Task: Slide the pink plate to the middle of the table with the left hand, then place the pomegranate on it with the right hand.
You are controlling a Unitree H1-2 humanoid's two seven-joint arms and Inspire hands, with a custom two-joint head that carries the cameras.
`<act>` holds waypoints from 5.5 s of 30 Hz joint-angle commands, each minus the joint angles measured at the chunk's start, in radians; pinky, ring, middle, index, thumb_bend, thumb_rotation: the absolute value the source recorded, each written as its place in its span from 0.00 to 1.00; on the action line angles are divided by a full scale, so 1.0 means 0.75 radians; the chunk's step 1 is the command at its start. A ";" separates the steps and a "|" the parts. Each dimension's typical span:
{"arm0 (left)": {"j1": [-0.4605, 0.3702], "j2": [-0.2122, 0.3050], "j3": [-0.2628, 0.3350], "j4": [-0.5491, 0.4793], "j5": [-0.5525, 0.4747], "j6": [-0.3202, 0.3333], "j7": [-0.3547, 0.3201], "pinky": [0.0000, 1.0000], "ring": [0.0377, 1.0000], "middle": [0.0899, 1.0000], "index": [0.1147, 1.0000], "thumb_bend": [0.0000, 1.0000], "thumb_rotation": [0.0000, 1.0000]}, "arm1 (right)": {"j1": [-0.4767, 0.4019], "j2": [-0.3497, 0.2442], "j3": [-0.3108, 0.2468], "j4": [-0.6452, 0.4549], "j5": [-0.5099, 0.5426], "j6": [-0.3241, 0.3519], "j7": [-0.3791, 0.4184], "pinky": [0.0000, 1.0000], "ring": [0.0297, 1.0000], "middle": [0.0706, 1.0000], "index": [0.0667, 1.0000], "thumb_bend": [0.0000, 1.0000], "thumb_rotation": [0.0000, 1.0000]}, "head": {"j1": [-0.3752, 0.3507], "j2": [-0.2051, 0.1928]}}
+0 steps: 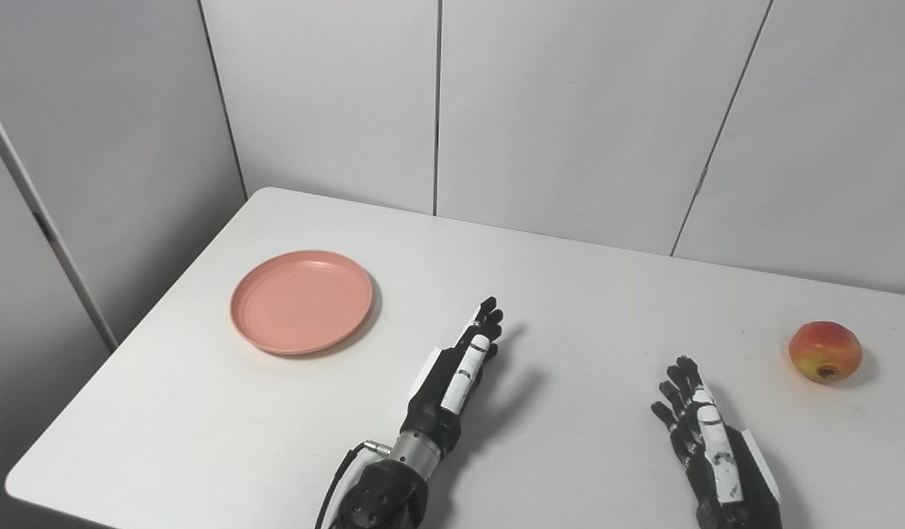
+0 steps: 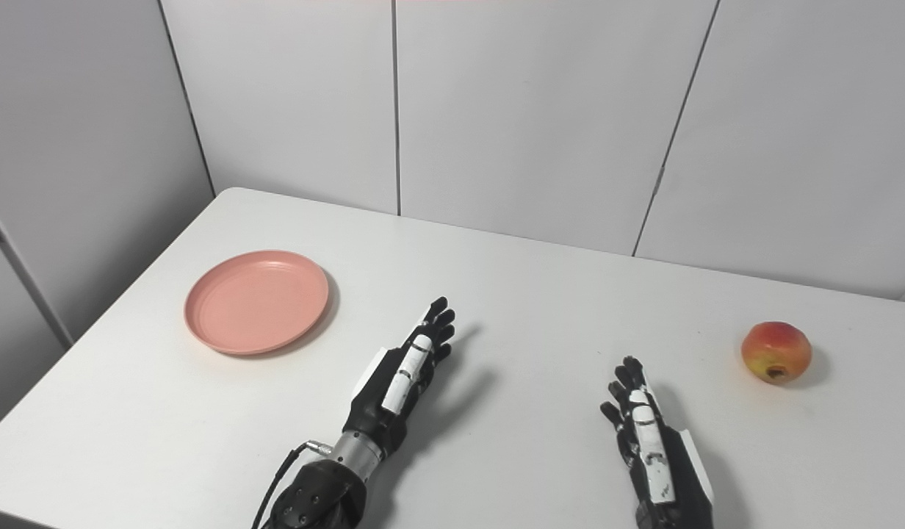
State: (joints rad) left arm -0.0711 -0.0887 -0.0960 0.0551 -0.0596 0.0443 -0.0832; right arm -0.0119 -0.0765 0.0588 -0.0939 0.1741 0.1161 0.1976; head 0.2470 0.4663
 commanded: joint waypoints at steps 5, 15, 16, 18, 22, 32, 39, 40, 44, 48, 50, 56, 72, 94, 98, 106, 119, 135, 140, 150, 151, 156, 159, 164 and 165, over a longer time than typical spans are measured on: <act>0.033 0.008 -0.010 0.036 0.020 0.002 0.002 1.00 0.99 1.00 1.00 0.41 1.00 | -0.024 0.001 0.006 -0.040 -0.002 -0.001 0.004 1.00 1.00 1.00 1.00 0.12 1.00 | 0.006 -0.001; 0.025 0.020 -0.032 -0.078 0.046 0.036 -0.004 1.00 0.99 1.00 1.00 0.40 1.00 | -0.032 0.011 0.005 -0.024 0.000 -0.006 -0.002 1.00 1.00 1.00 1.00 0.12 1.00 | 0.018 -0.004; 0.022 0.023 -0.033 -0.091 0.046 0.040 -0.005 1.00 0.99 1.00 1.00 0.42 1.00 | -0.032 0.013 0.005 -0.024 0.005 -0.002 -0.001 1.00 1.00 1.00 1.00 0.12 1.00 | 0.018 -0.004; 0.016 0.029 -0.032 -0.119 0.048 0.053 -0.002 1.00 0.98 1.00 1.00 0.42 1.00 | -0.033 0.015 0.005 -0.022 0.010 0.000 0.001 1.00 1.00 1.00 1.00 0.13 1.00 | 0.021 -0.006; 0.000 0.044 -0.024 -0.193 0.040 0.099 -0.004 1.00 0.98 1.00 1.00 0.43 1.00 | -0.037 0.022 0.007 -0.018 0.005 0.002 -0.005 1.00 1.00 1.00 1.00 0.12 1.00 | 0.024 -0.010; -0.062 0.077 0.030 -0.387 0.009 0.222 0.002 0.97 0.97 0.98 0.99 0.44 1.00 | -0.037 0.028 0.009 -0.019 -0.009 -0.005 -0.012 1.00 1.00 1.00 1.00 0.10 1.00 | 0.030 -0.014; -0.123 0.106 0.084 -0.459 0.004 0.269 0.008 0.96 0.96 0.98 1.00 0.47 1.00 | -0.040 0.023 0.008 -0.010 0.003 -0.003 -0.002 1.00 1.00 1.00 1.00 0.10 1.00 | 0.037 -0.019; -0.130 0.111 0.093 -0.466 -0.004 0.276 0.006 0.96 0.96 0.98 1.00 0.47 1.00 | -0.041 0.023 0.009 -0.009 0.001 -0.004 -0.003 1.00 1.00 1.00 1.00 0.10 1.00 | 0.038 -0.023; -0.159 0.132 0.134 -0.493 -0.043 0.286 -0.001 0.98 0.98 0.99 1.00 0.48 1.00 | -0.042 0.026 0.008 -0.003 0.005 -0.013 -0.001 1.00 1.00 1.00 1.00 0.09 1.00 | 0.040 -0.029; -0.181 0.148 0.170 -0.513 -0.065 0.290 0.011 0.98 0.97 0.99 1.00 0.47 1.00 | -0.042 0.026 0.006 0.005 0.011 -0.020 0.003 1.00 1.00 1.00 1.00 0.09 1.00 | 0.046 -0.032; -0.192 0.154 0.185 -0.518 -0.070 0.284 0.017 0.97 0.98 0.99 1.00 0.46 1.00 | -0.043 0.027 0.005 0.007 0.015 -0.020 0.003 1.00 1.00 1.00 1.00 0.09 1.00 | 0.047 -0.034; -0.237 0.185 0.266 -0.522 -0.113 0.279 0.035 0.98 0.98 1.00 1.00 0.45 1.00 | -0.040 0.022 0.008 0.009 0.008 -0.026 0.004 1.00 1.00 1.00 1.00 0.10 1.00 | 0.051 -0.040; -0.338 0.316 0.464 -0.407 -0.209 0.220 0.080 1.00 0.98 1.00 1.00 0.47 1.00 | -0.042 0.023 -0.001 0.013 0.014 -0.021 0.003 1.00 1.00 1.00 1.00 0.09 1.00 | 0.078 -0.050; -0.405 0.433 0.644 -0.319 -0.303 0.220 0.158 0.97 0.97 0.97 0.95 0.41 1.00 | -0.043 0.013 -0.006 0.017 0.021 -0.021 0.011 1.00 1.00 1.00 1.00 0.10 1.00 | 0.109 -0.060; -0.399 0.454 0.670 -0.302 -0.335 0.227 0.162 0.98 0.97 0.97 0.96 0.41 1.00 | -0.043 0.012 -0.005 0.008 0.019 -0.005 0.007 1.00 1.00 1.00 1.00 0.10 1.00 | 0.109 -0.059; -0.366 0.524 0.701 -0.248 -0.371 0.191 0.133 0.97 0.97 0.97 0.96 0.41 1.00 | -0.041 0.012 -0.008 0.000 0.023 0.011 0.003 1.00 1.00 1.00 1.00 0.10 1.00 | 0.114 -0.055; -0.327 0.577 0.788 -0.213 -0.467 0.211 0.135 1.00 0.99 0.99 0.98 0.40 1.00 | -0.040 0.008 -0.012 -0.005 0.022 0.008 0.001 1.00 1.00 1.00 1.00 0.10 1.00 | 0.130 -0.054; -0.292 0.596 0.812 -0.124 -0.514 0.221 0.115 1.00 1.00 0.99 0.97 0.36 1.00 | -0.037 0.001 -0.018 0.001 0.000 -0.034 -0.001 1.00 1.00 1.00 1.00 0.08 1.00 | 0.146 -0.040; -0.290 0.586 0.814 -0.066 -0.529 0.191 0.115 1.00 0.99 0.99 0.98 0.34 1.00 | -0.035 -0.003 -0.022 0.000 0.005 -0.037 0.003 1.00 1.00 1.00 1.00 0.08 1.00 | 0.153 -0.035; -0.295 0.600 0.816 0.097 -0.536 0.152 0.088 0.95 0.94 0.93 0.93 0.38 1.00 | -0.034 -0.004 -0.029 -0.021 0.021 0.003 -0.001 1.00 1.00 1.00 1.00 0.08 1.00 | 0.159 -0.026; -0.296 0.601 0.817 0.109 -0.537 0.150 0.084 0.95 0.94 0.93 0.93 0.38 1.00 | -0.034 -0.003 -0.031 -0.021 0.027 0.005 0.001 1.00 1.00 1.00 1.00 0.08 1.00 | 0.159 -0.026; -0.299 0.599 0.817 0.155 -0.535 0.140 0.084 0.93 0.93 0.92 0.91 0.38 1.00 | -0.035 -0.013 -0.032 -0.039 0.033 0.041 0.003 1.00 1.00 1.00 1.00 0.09 1.00 | 0.170 -0.017; -0.299 0.600 0.821 0.185 -0.539 0.122 0.077 0.93 0.92 0.92 0.90 0.39 1.00 | -0.035 -0.017 -0.033 -0.044 0.036 0.042 0.005 1.00 1.00 1.00 1.00 0.09 1.00 | 0.172 -0.017; -0.293 0.614 0.826 0.251 -0.543 0.089 0.050 0.94 0.92 0.91 0.90 0.39 1.00 | -0.035 -0.013 -0.039 -0.057 0.051 0.075 -0.001 1.00 1.00 1.00 1.00 0.09 1.00 | 0.175 -0.015; -0.293 0.617 0.828 0.266 -0.548 0.085 0.042 0.94 0.92 0.92 0.91 0.39 1.00 | -0.035 -0.012 -0.040 -0.056 0.051 0.073 -0.001 1.00 1.00 1.00 1.00 0.09 1.00 | 0.175 -0.015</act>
State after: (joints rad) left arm -0.2583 0.3352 0.5178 0.2619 -0.4595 0.1580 -0.0264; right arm -0.0234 -0.0817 0.0382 -0.1115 0.2044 0.1678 0.1994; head 0.3774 0.4541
